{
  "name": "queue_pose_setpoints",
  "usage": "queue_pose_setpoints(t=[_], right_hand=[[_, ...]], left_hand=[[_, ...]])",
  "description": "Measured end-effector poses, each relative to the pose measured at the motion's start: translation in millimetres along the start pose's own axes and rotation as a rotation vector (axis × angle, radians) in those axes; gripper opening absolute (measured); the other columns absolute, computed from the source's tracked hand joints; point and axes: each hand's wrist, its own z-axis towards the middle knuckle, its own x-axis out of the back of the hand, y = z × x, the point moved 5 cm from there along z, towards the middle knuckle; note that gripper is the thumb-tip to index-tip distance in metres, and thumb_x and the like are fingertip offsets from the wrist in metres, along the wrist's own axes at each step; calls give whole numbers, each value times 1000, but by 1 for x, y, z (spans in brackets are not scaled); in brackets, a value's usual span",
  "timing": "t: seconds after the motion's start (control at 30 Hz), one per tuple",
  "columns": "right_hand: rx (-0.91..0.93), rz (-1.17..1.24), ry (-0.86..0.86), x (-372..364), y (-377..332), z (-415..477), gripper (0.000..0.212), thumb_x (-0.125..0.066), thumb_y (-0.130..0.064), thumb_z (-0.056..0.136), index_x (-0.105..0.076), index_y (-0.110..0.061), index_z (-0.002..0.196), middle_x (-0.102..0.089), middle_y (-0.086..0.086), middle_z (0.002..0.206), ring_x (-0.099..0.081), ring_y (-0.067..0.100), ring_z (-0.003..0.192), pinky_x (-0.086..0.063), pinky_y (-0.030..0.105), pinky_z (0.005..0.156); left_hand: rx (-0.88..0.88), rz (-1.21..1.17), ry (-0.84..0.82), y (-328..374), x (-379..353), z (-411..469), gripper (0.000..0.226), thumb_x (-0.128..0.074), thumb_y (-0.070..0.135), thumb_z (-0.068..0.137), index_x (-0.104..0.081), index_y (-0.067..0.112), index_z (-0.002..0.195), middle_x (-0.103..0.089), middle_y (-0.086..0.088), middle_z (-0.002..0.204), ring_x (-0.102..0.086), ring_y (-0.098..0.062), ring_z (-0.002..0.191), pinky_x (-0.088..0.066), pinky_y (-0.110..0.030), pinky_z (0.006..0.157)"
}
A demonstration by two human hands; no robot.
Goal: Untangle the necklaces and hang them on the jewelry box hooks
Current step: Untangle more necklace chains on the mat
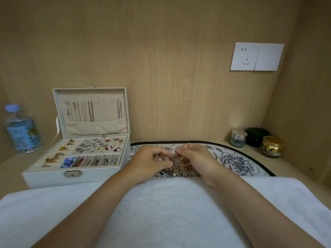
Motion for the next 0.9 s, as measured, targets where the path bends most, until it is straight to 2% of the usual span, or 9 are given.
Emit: queue_pose_setpoints(t=[0.1,0.17,0.27,0.37,0.43,0.5,0.6,0.73,0.9], right_hand=[[9,3,-31,4,-1,1,15,-62,-23,97,-65,-15,85,-62,6,81,-61,16,66,-49,29,64],[22,-30,-111,5,-2,0,16,-63,-20,96,-65,-15,81,-60,10,79,-60,19,65,-47,31,66],[52,-130,-258,3,-4,-7,10,-71,-21,90,-71,-16,81,-65,4,75,-58,18,69,-47,31,70],[31,-114,-429,-5,-7,-17,11,-71,-25,86,-77,-16,85,-74,9,83,-61,18,66,-47,25,64],[55,-144,-339,-2,-9,-14,11,-69,-22,92,-78,-16,89,-76,8,87,-60,15,63,-45,23,59],[108,-310,-146,7,-4,-4,9,-70,-20,93,-78,-17,90,-75,-5,81,-59,6,60,-44,23,60],[138,-631,-63,12,7,5,7,-76,-22,87,-77,-29,89,-73,-13,80,-63,-4,69,-52,23,74],[139,-819,-170,5,15,7,8,-82,-28,80,-79,-31,87,-73,-5,80,-59,-1,67,-48,18,67],[90,-679,-71,12,14,10,19,-85,-18,77,-67,-23,75,-66,-7,68,-54,0,56,-45,16,59]], left_hand=[[41,25,24,2,9,2,13,-72,21,89,-73,31,98,-71,11,82,-56,-7,59,-51,-25,63],[98,-83,-73,5,10,1,14,-64,19,95,-69,23,107,-73,-2,78,-64,-17,61,-54,-33,64],[131,-116,-216,14,12,-6,17,-58,17,98,-66,16,113,-74,-14,76,-68,-22,63,-56,-28,63],[87,-179,-166,16,16,-4,17,-55,9,99,-68,15,108,-76,-12,82,-72,-20,72,-57,-28,68],[25,-13,-33,9,23,1,24,-55,8,98,-72,24,99,-76,7,83,-71,-8,78,-55,-22,73],[-58,312,24,5,23,2,27,-59,14,96,-74,36,95,-72,24,87,-67,3,82,-53,-20,77],[-132,681,-49,-5,7,0,19,-62,30,94,-73,36,108,-67,17,102,-61,-5,96,-51,-30,86],[-158,710,-79,-9,-4,1,15,-68,40,88,-74,36,102,-64,15,94,-58,-7,91,-52,-32,81],[-92,630,15,-9,2,1,3,-71,32,87,-70,31,84,-60,18,78,-58,-1,76,-52,-28,72]])
